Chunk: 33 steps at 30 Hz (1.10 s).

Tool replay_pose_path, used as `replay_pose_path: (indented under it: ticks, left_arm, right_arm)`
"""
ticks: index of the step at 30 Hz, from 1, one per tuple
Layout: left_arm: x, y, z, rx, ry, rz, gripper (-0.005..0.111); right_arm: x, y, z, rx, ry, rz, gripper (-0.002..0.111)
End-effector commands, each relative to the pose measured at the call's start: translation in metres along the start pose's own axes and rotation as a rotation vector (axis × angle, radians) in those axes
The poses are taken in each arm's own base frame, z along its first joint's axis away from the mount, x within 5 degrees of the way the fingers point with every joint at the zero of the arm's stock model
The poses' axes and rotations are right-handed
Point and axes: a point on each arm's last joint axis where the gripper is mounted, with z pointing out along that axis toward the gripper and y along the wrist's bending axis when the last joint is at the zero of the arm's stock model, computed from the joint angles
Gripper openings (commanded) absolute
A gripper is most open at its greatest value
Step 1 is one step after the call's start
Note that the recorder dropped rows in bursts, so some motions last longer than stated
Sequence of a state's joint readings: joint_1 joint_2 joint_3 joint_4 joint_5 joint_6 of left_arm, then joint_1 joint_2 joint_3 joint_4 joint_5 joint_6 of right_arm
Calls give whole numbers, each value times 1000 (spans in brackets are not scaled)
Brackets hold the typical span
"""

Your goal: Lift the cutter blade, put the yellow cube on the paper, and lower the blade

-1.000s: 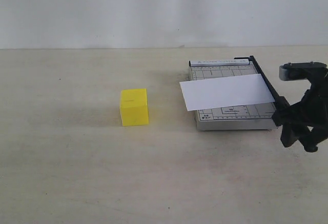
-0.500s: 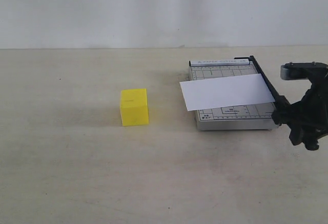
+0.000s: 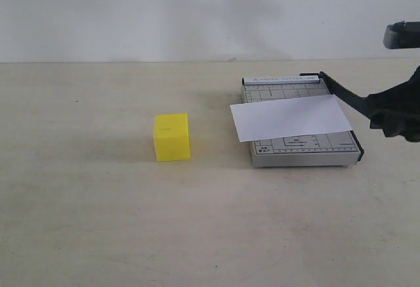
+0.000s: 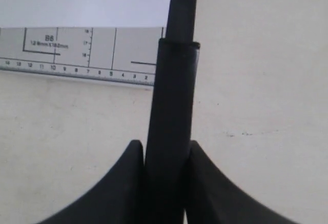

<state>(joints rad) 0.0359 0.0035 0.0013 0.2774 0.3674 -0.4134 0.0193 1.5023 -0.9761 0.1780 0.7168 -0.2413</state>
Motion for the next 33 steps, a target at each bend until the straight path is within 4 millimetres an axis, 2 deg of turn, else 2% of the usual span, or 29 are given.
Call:
replay_pose_path:
  ticks: [1, 3, 5, 8, 10, 11, 13, 15, 18, 21, 25, 28, 33]
  left_arm:
    - [-1, 0, 0, -1, -6, -5, 4]
    - [-1, 0, 0, -1, -6, -5, 4]
    - [-1, 0, 0, -1, -6, -5, 4]
    - [-1, 0, 0, -1, -6, -5, 4]
    - [-1, 0, 0, -1, -6, -5, 4]
    - [-1, 0, 0, -1, -6, -5, 4]
    - [-1, 0, 0, -1, -6, -5, 4]
    - [-1, 0, 0, -1, -6, -5, 4]
    - [-1, 0, 0, -1, -6, -5, 4]
    - [-1, 0, 0, -1, -6, -5, 4]
    - [-1, 0, 0, -1, -6, -5, 4]
    - [-1, 0, 0, -1, -6, -5, 4]
    - [-1, 0, 0, -1, -6, -5, 4]
  right_arm:
    - [-11, 0, -22, 36, -152, -70, 1]
    - [-11, 0, -24, 36, -156, -75, 1]
    - [-11, 1, -24, 32, -153, -78, 6]
    - [-11, 3, -23, 12, -153, -93, 29]
    - [-11, 4, -24, -5, -158, -82, 53]
    - [-11, 5, -24, -15, -160, -89, 61]
    - [-11, 9, -28, -46, -185, -101, 61]
    - [-6, 14, -37, -74, -266, -103, 55]
    - [9, 20, -55, -84, -414, -117, 48]
    - [35, 25, -72, -73, -529, -134, 48]
    - [84, 31, -87, -68, -662, -71, 48]
    - [118, 31, -93, -44, -765, -14, 48]
    - [157, 34, -92, -54, -857, 54, 48]
